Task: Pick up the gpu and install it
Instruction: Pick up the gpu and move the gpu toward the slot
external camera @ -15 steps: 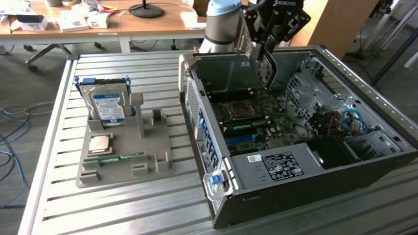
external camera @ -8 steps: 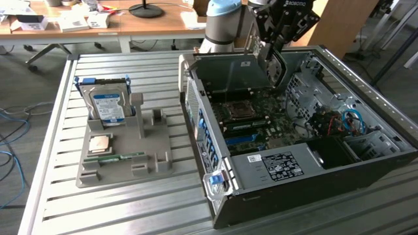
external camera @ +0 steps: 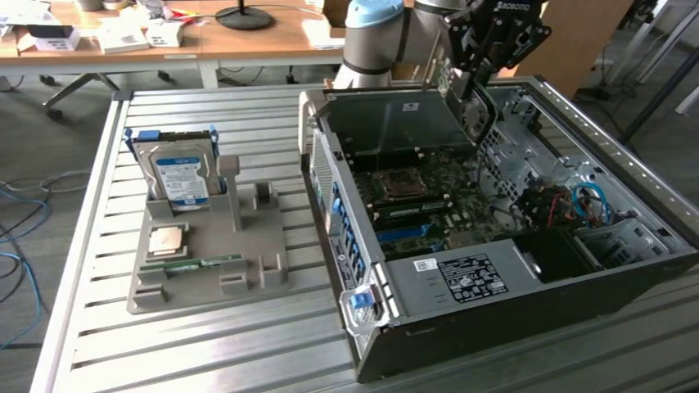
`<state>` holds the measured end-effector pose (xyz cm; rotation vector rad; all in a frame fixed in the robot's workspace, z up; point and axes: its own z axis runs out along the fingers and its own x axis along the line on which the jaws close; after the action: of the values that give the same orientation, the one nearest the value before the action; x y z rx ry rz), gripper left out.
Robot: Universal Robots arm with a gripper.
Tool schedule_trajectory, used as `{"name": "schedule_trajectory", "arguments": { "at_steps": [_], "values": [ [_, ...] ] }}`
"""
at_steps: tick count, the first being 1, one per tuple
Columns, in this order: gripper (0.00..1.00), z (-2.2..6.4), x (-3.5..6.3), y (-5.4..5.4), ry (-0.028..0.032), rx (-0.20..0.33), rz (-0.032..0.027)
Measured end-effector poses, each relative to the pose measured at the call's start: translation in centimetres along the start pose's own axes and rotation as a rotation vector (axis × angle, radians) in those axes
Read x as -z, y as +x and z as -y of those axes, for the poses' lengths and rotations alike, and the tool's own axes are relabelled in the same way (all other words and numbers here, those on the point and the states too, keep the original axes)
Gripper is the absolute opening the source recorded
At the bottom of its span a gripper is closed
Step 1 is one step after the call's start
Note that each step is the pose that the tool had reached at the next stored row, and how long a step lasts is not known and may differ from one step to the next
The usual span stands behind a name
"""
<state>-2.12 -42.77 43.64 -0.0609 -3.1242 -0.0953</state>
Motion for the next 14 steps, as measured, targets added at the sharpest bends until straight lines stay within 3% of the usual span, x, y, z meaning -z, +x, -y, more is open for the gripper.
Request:
{"name": "schedule_trajectory", "arguments": {
  "at_steps": [5,14],
  "values": [
    [0.26,-0.06,0.02,-1.4,0.0,0.0,0.0],
    [0.26,-0.08,0.02,-2.0,0.0002,0.018,-0.0011]
  ]
}}
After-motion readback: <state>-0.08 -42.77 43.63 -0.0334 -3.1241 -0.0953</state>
